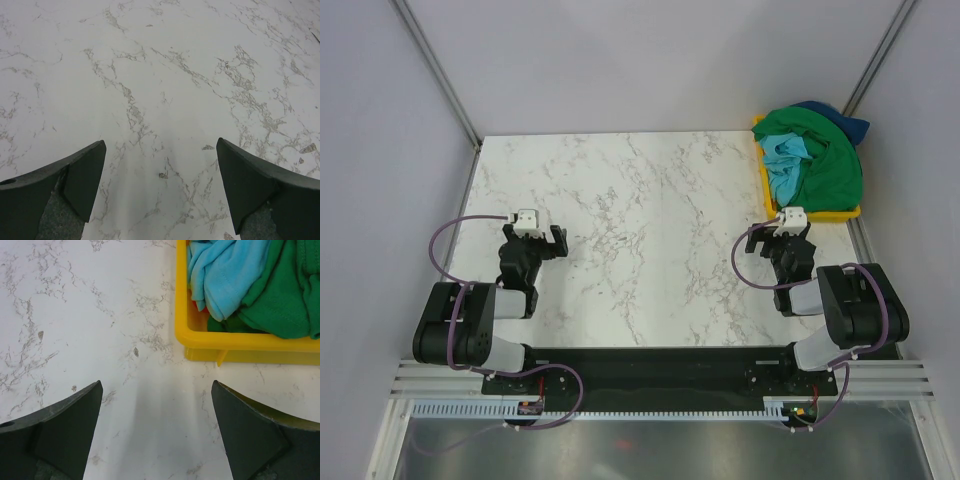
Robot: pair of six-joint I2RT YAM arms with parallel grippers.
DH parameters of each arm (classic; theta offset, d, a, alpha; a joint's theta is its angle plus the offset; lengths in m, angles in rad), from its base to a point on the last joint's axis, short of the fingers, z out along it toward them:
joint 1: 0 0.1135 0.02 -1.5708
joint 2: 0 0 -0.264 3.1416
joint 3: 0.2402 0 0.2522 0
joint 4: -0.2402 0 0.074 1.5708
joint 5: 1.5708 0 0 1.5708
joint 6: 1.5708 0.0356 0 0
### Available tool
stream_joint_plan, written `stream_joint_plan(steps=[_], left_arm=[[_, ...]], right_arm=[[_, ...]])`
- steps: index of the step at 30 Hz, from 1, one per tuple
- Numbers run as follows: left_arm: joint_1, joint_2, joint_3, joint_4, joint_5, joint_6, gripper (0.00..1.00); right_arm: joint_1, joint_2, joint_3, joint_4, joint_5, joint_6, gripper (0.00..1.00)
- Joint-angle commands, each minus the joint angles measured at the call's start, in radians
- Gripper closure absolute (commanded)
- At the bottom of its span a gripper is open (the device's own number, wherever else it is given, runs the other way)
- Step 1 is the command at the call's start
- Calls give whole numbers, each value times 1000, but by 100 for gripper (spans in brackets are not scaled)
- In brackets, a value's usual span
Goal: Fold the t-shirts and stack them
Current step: Grab the tshirt from the pile
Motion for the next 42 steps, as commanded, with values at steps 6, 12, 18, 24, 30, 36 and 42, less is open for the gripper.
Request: stream_joint_plan(steps=[6, 12, 18, 24, 30, 36, 42], left_arm=[[-3, 2, 3, 66, 7, 49, 0], [-3, 4, 2, 66, 7, 49, 0], [-3, 4, 3, 65, 7, 49, 0], [-3, 5, 5, 65, 7, 49, 0], [-16, -45, 28, 4, -86, 43, 0], [-37, -323, 509, -993, -113, -372, 0], [-39, -274, 814, -1446, 468, -585, 0]], right_arm=[[3, -7, 14, 40, -12, 10, 2], [58, -120, 75, -148, 196, 24, 2], [59, -380, 526, -885, 270, 243, 2], [38, -329, 835, -1149, 342, 315, 2], [-137, -187, 1099, -1372, 192, 395, 2], [-269, -53, 1276, -1500, 195, 439, 2], [-341, 139, 1436, -1582, 19, 442, 22]])
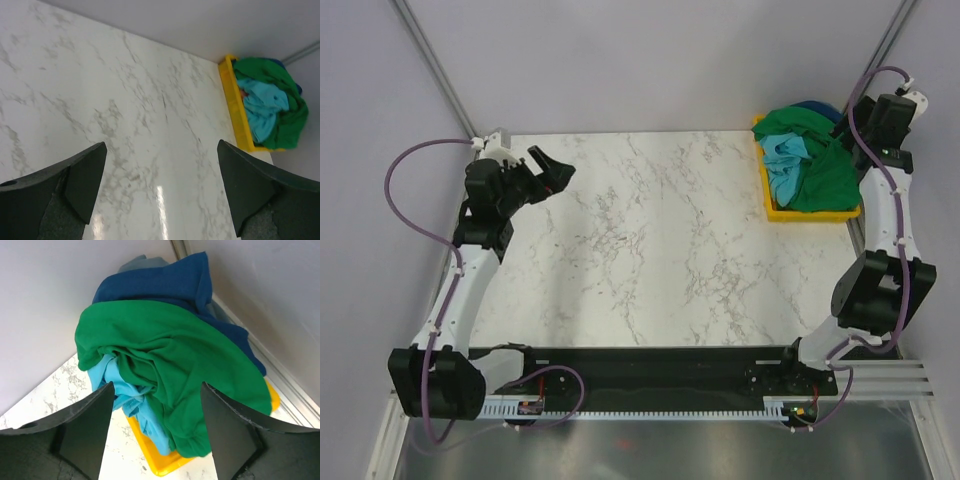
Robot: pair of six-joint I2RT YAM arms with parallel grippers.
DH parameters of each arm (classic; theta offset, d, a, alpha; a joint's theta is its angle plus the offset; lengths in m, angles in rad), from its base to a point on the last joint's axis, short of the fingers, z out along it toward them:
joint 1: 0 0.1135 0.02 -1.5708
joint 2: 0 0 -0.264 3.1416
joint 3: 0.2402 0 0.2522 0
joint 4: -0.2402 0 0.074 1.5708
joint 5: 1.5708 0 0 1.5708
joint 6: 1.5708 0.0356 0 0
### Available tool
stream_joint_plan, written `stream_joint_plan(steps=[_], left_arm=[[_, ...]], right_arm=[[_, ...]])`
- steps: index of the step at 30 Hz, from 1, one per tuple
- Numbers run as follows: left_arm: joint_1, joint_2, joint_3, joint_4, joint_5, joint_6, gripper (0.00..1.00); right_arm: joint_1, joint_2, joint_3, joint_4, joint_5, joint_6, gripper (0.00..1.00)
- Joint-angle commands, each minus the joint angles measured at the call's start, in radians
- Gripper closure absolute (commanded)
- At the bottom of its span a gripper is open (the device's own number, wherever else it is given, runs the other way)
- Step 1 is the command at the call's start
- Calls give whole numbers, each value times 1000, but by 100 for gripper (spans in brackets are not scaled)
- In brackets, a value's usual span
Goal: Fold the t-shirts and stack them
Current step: Grab the tshirt from the pile
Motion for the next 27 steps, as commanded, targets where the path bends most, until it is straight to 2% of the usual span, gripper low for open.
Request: stream_joint_plan(steps=[1, 2, 3, 4, 6, 8, 12, 18, 21, 22, 25, 27], left_arm=[[-31, -26, 76, -419, 224, -48, 0], [-31, -104, 93, -542, 177, -2, 0], [-31, -132, 131, -598, 123, 42, 0], [-31, -164, 144, -641, 41, 115, 0], [-31, -238, 150, -730, -35, 160, 0], [-31, -278, 133, -761, -52, 214, 0], [-36, -390, 23, -741, -93, 245, 0], [-36, -520, -94, -688, -152, 236, 0], [-36, -539, -97, -684, -141, 231, 0], [-37, -543, -103, -683, -144, 233, 0], [-36, -565, -137, -648, -140, 225, 1], [-36, -559, -137, -645, -129, 225, 0]], right_arm=[[-26, 93, 103, -77, -134, 19, 23], [-29, 126, 112, -80, -163, 19, 25], [-30, 140, 126, -81, -171, 16, 26], [-30, 152, 129, -83, -177, 11, 28], [-30, 188, 137, -85, -172, 9, 30], [-30, 226, 156, -85, -179, 5, 33], [-29, 272, 193, -83, -206, 5, 47], [-29, 292, 250, -78, -214, -3, 76], [-29, 289, 265, -83, -218, -6, 97], [-29, 274, 262, -83, -237, -1, 100], [5, 240, 281, -81, -257, 0, 100], [66, 191, 334, -80, -329, -7, 100]])
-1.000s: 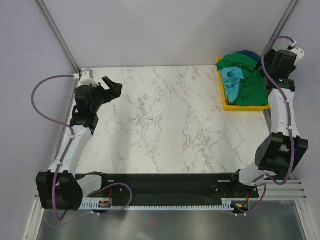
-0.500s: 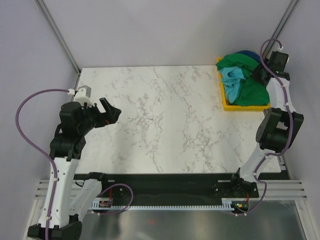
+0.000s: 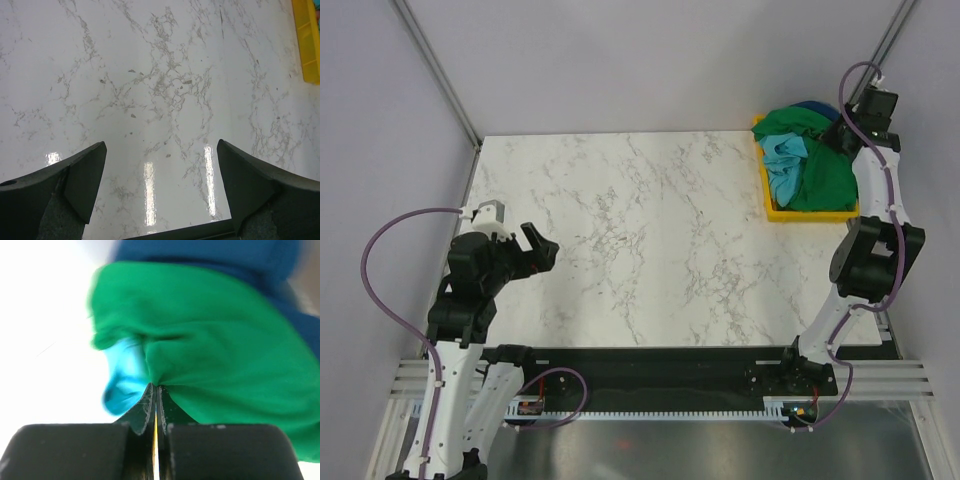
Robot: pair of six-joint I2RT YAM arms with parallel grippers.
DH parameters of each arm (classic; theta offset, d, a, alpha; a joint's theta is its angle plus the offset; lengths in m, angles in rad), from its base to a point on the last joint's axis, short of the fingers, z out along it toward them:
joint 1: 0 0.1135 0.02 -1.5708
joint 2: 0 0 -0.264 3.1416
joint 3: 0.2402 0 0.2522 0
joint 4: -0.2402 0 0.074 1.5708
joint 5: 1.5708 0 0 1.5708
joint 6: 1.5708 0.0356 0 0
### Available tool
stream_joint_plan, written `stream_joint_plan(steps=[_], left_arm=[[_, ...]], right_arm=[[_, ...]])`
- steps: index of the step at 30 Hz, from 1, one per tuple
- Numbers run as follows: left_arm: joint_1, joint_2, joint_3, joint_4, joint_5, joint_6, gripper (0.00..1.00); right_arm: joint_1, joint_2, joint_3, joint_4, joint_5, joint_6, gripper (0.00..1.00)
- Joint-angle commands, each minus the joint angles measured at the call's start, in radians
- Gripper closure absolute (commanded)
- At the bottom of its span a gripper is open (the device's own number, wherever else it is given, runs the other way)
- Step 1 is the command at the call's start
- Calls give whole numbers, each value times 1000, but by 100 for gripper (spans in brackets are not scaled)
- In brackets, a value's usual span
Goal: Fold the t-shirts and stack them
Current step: Grab the tshirt from the pile, then move the tshirt to the center of the board
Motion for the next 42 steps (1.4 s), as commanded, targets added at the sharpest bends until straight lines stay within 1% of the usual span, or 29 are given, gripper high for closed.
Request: stream_joint_plan(steps=[1, 2, 4, 5, 8, 10, 12, 13, 14, 15, 16, 17, 18, 19, 20, 21, 22, 24, 25, 27, 29, 30, 31, 33, 35, 36, 38, 40, 42], left_arm=[[-1, -9, -6, 40, -5, 33, 0], [-1, -9, -6, 38, -8, 33, 0], [-1, -17, -8, 40, -9, 33, 0], [-1, -20, -8, 38, -11, 33, 0], [1, -33, -8, 37, -17, 33, 0], [1, -41, -11, 37, -26, 31, 0], [1, -46, -13, 38, -29, 30, 0], [1, -47, -11, 38, -31, 30, 0], [1, -47, -11, 38, -29, 30, 1], [1, -46, -11, 37, -29, 30, 0], [1, -47, -11, 38, -31, 30, 0], [1, -47, -11, 38, -32, 30, 0], [1, -49, -13, 37, -39, 30, 0], [1, -47, -11, 37, -42, 30, 0], [1, -50, -10, 37, -46, 30, 0], [1, -49, -10, 34, -74, 22, 0], [1, -50, -10, 32, -101, 13, 0], [1, -60, -11, 24, -172, -18, 0], [1, -66, -13, 26, -172, -10, 0], [-3, -70, -16, 31, -175, -5, 0], [-4, -70, -46, 34, -184, -54, 0], [-4, -63, -62, 34, -197, -127, 0], [-4, -58, -75, 47, -171, -130, 0], [-4, -40, -80, 61, -96, -84, 0], [-4, -43, -71, 66, -83, -91, 0], [-4, -44, -72, 83, -77, -101, 3], [-4, -27, -75, 89, -62, -113, 5], [-4, 5, -77, 62, -92, -145, 10], [-3, 20, -94, 43, -159, -206, 13]], right_arm=[[101, -129, 127, 23, -126, -9, 100], [177, -165, 212, 14, -153, -14, 100], [262, -204, 323, 1, -268, -17, 100], [350, -216, 434, 0, -304, -15, 100], [408, -287, 535, 36, -328, 58, 100], [408, -349, 521, 44, -301, 65, 100], [405, -396, 414, 40, -269, 43, 100], [403, -446, 356, 32, -219, 31, 100], [396, -472, 221, 26, -183, 31, 100], [389, -497, 143, 20, -149, 37, 100], [376, -552, -28, 17, -82, 45, 100], [371, -580, -119, 18, -54, 64, 100], [366, -604, -208, 17, -27, 77, 64], [359, -638, -377, 10, 7, 91, 31], [353, -649, -455, 4, 15, 103, 14], [345, -655, -526, -3, 32, 108, 2], [331, -649, -639, -29, 52, 109, 2], [304, -632, -722, -46, 89, 114, 2], [267, -632, -780, -48, 89, 111, 2], [250, -658, -805, -49, 89, 89, 2], [248, -684, -807, -52, 116, 72, 2], [250, -707, -804, -52, 98, 62, 2], [251, -716, -798, -49, 98, 62, 2], [268, -736, -798, -51, 25, 58, 2], [325, -752, -830, -51, 1, 69, 2], [343, -765, -850, -45, -20, 77, 2], [379, -772, -934, 12, -55, 104, 2], [388, -752, -1020, 87, -110, 130, 3], [391, -701, -1057, 128, -144, 138, 8]])
